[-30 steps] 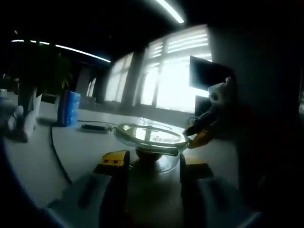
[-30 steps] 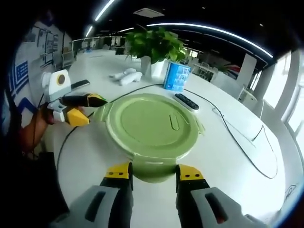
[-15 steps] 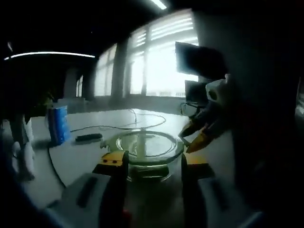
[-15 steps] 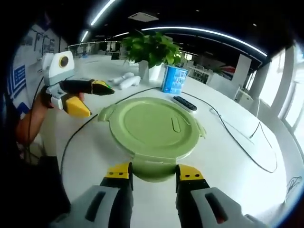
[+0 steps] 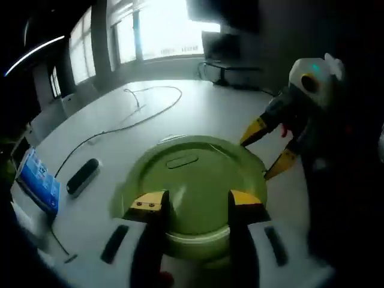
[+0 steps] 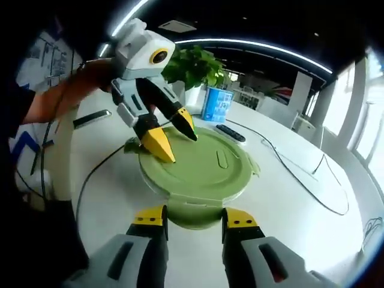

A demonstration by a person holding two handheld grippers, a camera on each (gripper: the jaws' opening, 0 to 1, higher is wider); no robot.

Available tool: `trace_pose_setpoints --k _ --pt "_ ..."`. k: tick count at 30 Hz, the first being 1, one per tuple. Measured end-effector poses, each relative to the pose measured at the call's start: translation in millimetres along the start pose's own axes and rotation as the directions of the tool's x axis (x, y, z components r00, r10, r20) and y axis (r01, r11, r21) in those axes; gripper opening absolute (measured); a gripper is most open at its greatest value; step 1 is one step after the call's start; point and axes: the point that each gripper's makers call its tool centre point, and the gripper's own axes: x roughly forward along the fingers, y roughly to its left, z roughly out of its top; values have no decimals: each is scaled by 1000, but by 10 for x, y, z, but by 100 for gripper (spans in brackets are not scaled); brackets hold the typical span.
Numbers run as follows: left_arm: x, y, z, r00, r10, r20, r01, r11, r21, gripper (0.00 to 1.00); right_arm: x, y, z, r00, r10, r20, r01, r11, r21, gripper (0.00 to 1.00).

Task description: Pick up the tomato from the tabletop place it into the food storage container close the lid and lock the latches

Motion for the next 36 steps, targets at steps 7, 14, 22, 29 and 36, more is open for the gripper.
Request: trace_pose_setpoints --k 7,14,22,29,36 --pt "110 -70 2 997 -71 -42 73 996 60 48 8 -14 22 997 64 46 -63 998 -30 33" --pt "132 -25 -22 986 -81 -148 93 993 77 56 -259 -241 211 975 114 189 -124 991 40 37" --pt "54 -19 -87 963 -121 -242 151 982 112 55 -60 -145 580 927 357 114 -340 929 -144 41" --pt "81 39 -116 962 -148 -230 176 979 102 57 445 -109 574 878 461 -129 -478 827 -295 46" --pt "152 88 -80 956 -168 -239 200 973 118 57 673 -16 530 800 548 -244 -593 783 -186 61"
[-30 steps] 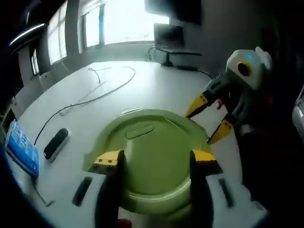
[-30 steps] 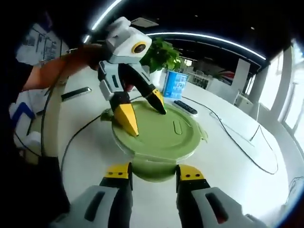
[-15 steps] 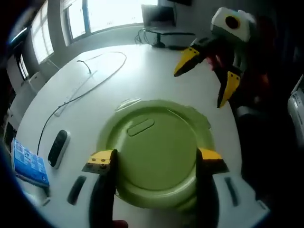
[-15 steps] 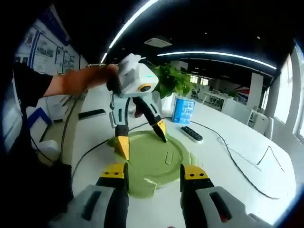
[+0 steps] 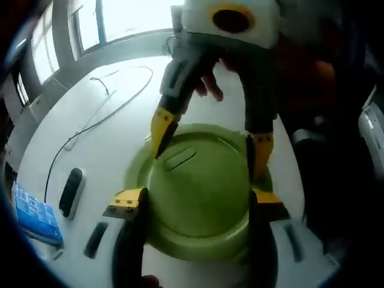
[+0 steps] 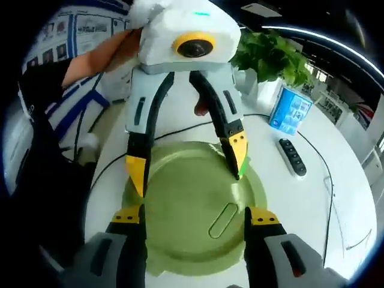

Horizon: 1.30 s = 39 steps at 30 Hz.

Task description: Pick up the tomato from the tabletop place it into the food storage container close the lid and lock the latches

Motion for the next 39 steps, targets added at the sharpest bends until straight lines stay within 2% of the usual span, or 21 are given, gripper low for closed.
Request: trace_pose_setpoints --k 1,5,10,11,12,13,14,19,21,22,24,27,29,30,33,34,35,36,37,38,39 --pt "-4 19 8 1000 1 2 -1 1000 -1 57 -26 -46 -38 1000 -7 -27 5 998 -69 61" --pt "18 66 38 1000 0 17 0 1000 -1 58 -49 -87 -71 997 -26 -77 24 999 -30 60" --pt "14 63 68 999 1 35 -1 1000 5 58 -145 -71 -172 995 -65 -76 66 998 12 58" --pt "23 61 79 999 3 35 -3 1000 5 58 -202 -56 -214 994 -78 -77 80 996 27 52" --pt "21 60 90 1000 5 28 -6 1000 9 58 -295 -23 -172 994 -105 7 104 993 56 36" --pt "21 67 91 1000 6 12 -6 1000 11 58 -358 6 -125 991 -115 75 109 990 86 27" --pt "30 88 94 1000 7 -15 -6 1000 15 57 -445 43 -126 982 -140 126 118 979 167 26" --pt "36 103 62 982 -1 -188 11 999 51 58 -607 251 -304 969 -197 147 174 972 157 32" --pt "20 41 42 968 -8 -252 26 997 69 58 -638 267 -311 953 -248 173 229 965 126 32" --pt "17 12 27 957 -6 -290 27 997 70 58 -632 328 -353 953 -255 164 232 962 146 32" --pt "24 -28 15 940 -3 -341 30 997 76 58 -645 335 -335 926 -312 212 277 944 177 28" --pt "26 -87 0 921 3 -390 30 996 79 58 -642 400 -363 906 -346 243 305 933 192 23" --pt "36 -99 2 908 8 -418 28 996 79 59 -651 409 -421 881 -406 242 363 909 207 20" --pt "30 -128 -8 902 10 -432 26 997 76 59 -671 406 -429 857 -443 265 399 894 204 19" --pt "37 -152 -8 894 17 -448 12 998 61 60 -693 476 -494 807 -499 315 410 858 310 15" --pt "35 -155 -10 893 19 -449 7 998 56 60 -735 502 -485 760 -532 373 405 837 368 12" --pt "22 -160 -20 894 20 -447 5 999 54 60 -755 529 -512 738 -548 394 389 822 415 11" --pt "25 -160 -17 896 19 -444 6 998 55 60 -793 531 -531 680 -593 431 376 787 489 11" --pt "13 -169 -27 899 18 -437 6 998 55 59 -802 541 -543 663 -603 445 376 781 498 11" --pt "14 -177 -26 902 18 -432 7 998 57 59 -834 551 -594 604 -639 476 399 760 514 10" --pt "8 -173 -27 903 18 -429 8 998 57 59 -847 531 -607 581 -658 480 412 746 523 10"
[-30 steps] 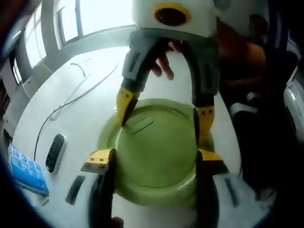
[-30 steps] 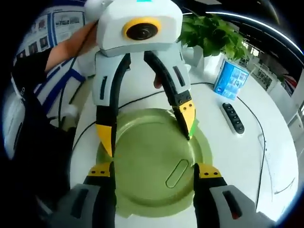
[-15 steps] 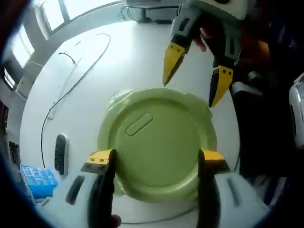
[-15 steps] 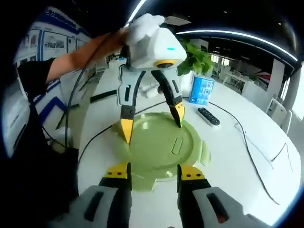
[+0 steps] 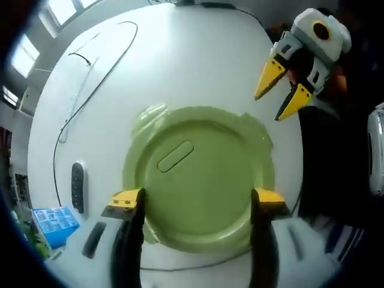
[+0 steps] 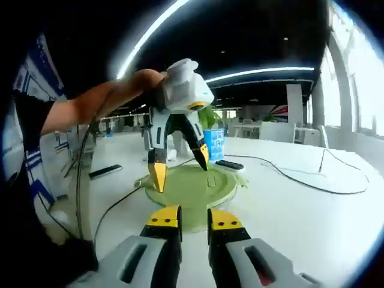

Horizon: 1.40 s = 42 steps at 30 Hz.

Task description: Pick up the tomato from the tabletop place it into the food storage container close the lid and lock the latches

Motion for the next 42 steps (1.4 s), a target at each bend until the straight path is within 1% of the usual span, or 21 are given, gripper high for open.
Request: trace_pose_setpoints --k 2,4,5,8,9,10,12,14,15,20,26,28,30,33,35,36,37,38,39,41,42 --pt "-2 -2 0 1000 0 4 0 1000 0 59 1 36 -8 997 4 74 -1 999 -39 5" --pt "3 -13 11 1000 1 0 -1 1000 0 59 45 127 -132 998 47 40 -50 996 78 5" --pt "6 -10 16 1000 0 -11 -1 1000 -1 59 72 144 -106 996 58 67 -68 985 156 5" --pt "17 -12 25 998 -1 -64 1 1000 2 59 81 70 -194 997 68 -23 -59 962 267 4" --pt "20 -9 28 997 -1 -74 2 1000 5 59 85 29 -271 994 49 -101 -16 952 304 3" --pt "23 -6 29 996 -1 -89 1 1000 5 59 91 42 -275 993 55 -108 -20 953 301 0" --pt "20 -4 20 995 0 -101 0 1000 2 59 92 68 -277 989 49 -141 -13 969 246 0" --pt "12 1 11 996 -1 -90 1 1000 0 59 103 92 -141 997 45 -69 -36 992 117 0" --pt "10 3 6 997 -3 -73 3 1000 2 59 99 99 -219 992 37 -123 -25 995 93 0" --pt "8 6 8 999 -2 -37 2 1000 -3 59 167 106 -206 994 21 -108 -19 1000 22 0" --pt "14 16 2 998 -2 -68 2 1000 0 59 185 148 -220 998 51 -41 -54 993 -101 0" --pt "15 19 -2 997 -2 -74 2 1000 0 59 164 232 -208 994 78 -72 -98 934 -343 0" --pt "15 24 -10 997 -3 -76 3 1000 1 59 155 258 -222 986 78 -147 -146 828 -541 6" --pt "13 30 -9 997 -3 -73 3 1000 2 59 172 320 -198 969 124 -216 -228 785 -575 15" --pt "14 32 -8 997 -3 -75 3 1000 3 59 206 332 -139 956 139 -257 -280 688 -669 16" --pt "14 31 -6 997 -3 -76 3 1000 2 59 222 343 -147 941 149 -305 -328 632 -702 17" --pt "14 32 -5 997 -3 -77 3 1000 2 59 226 329 -153 931 141 -337 -351 603 -716 18" --pt "14 28 -3 997 -3 -79 3 1000 3 59 240 360 -144 913 157 -375 -399 532 -747 19" --pt "15 29 -2 997 -3 -80 3 1000 3 59 235 370 -151 897 166 -410 -437 479 -761 18" --pt "16 24 0 997 -3 -80 3 1000 2 59 274 328 -137 869 138 -475 -489 390 -780 20" --pt "17 25 0 997 -3 -80 3 1000 2 59 279 328 -146 852 136 -505 -517 367 -774 20"
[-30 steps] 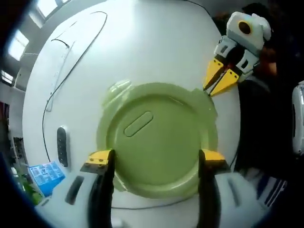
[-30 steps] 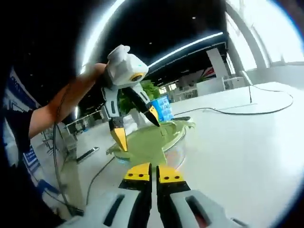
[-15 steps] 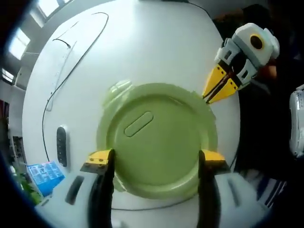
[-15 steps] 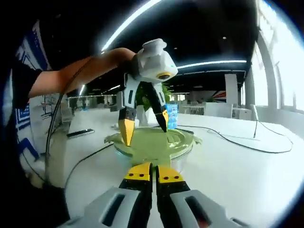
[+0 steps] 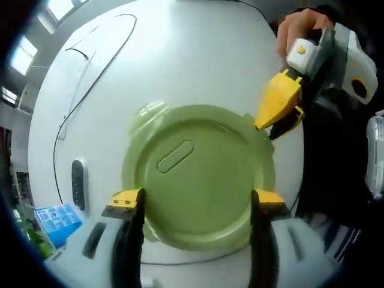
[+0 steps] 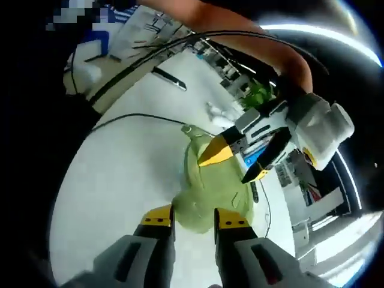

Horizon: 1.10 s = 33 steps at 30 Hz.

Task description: Pick up the tomato from the tabletop place it into the food storage container close the lid and lock the latches

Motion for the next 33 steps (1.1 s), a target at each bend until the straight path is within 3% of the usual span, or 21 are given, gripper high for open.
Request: trace_pose_setpoints --k 1,4,5,9,12,13,17,20,23,24,25,26,29,33 --pt "-1 -1 2 1000 0 0 0 1000 0 59 16 15 33 999 33 9 -33 999 -4 21" --pt "0 -3 4 1000 0 -1 0 1000 0 59 27 26 23 993 111 -43 -113 992 -50 20" --pt "1 -3 4 1000 0 -1 0 1000 0 59 44 10 33 991 120 -54 -125 987 -98 20" --pt "2 -3 7 1000 -2 4 2 1000 2 59 111 28 17 979 184 -83 -193 972 -131 20" --pt "4 1 9 1000 -2 1 2 1000 4 59 149 41 0 963 245 -109 -257 959 -117 19" --pt "5 1 11 1000 -2 -2 2 1000 4 59 144 68 -19 951 278 -133 -292 951 -98 18" --pt "8 -4 6 1000 -1 -14 1 1000 5 59 181 56 -9 933 317 -171 -338 935 -107 19" --pt "8 -10 1 1000 -1 -13 1 1000 6 59 185 69 -13 915 339 -220 -383 901 -205 19" --pt "7 -16 -2 1000 0 -6 0 1000 4 59 188 92 -8 910 330 -249 -385 897 -218 19" --pt "7 -16 -2 1000 0 -3 0 1000 4 59 181 100 -24 910 319 -266 -385 888 -251 19" --pt "5 -18 -3 1000 0 1 0 1000 2 59 206 97 2 916 311 -255 -384 865 -324 19" --pt "6 -19 -3 1000 0 2 0 1000 2 59 180 100 -54 916 286 -281 -364 888 -281 19" --pt "8 -22 1 1000 0 11 0 1000 1 59 177 102 -66 928 234 -290 -322 895 -308 19" --pt "10 -24 14 1000 0 14 0 1000 1 59 180 83 -72 947 176 -268 -252 926 -282 18"
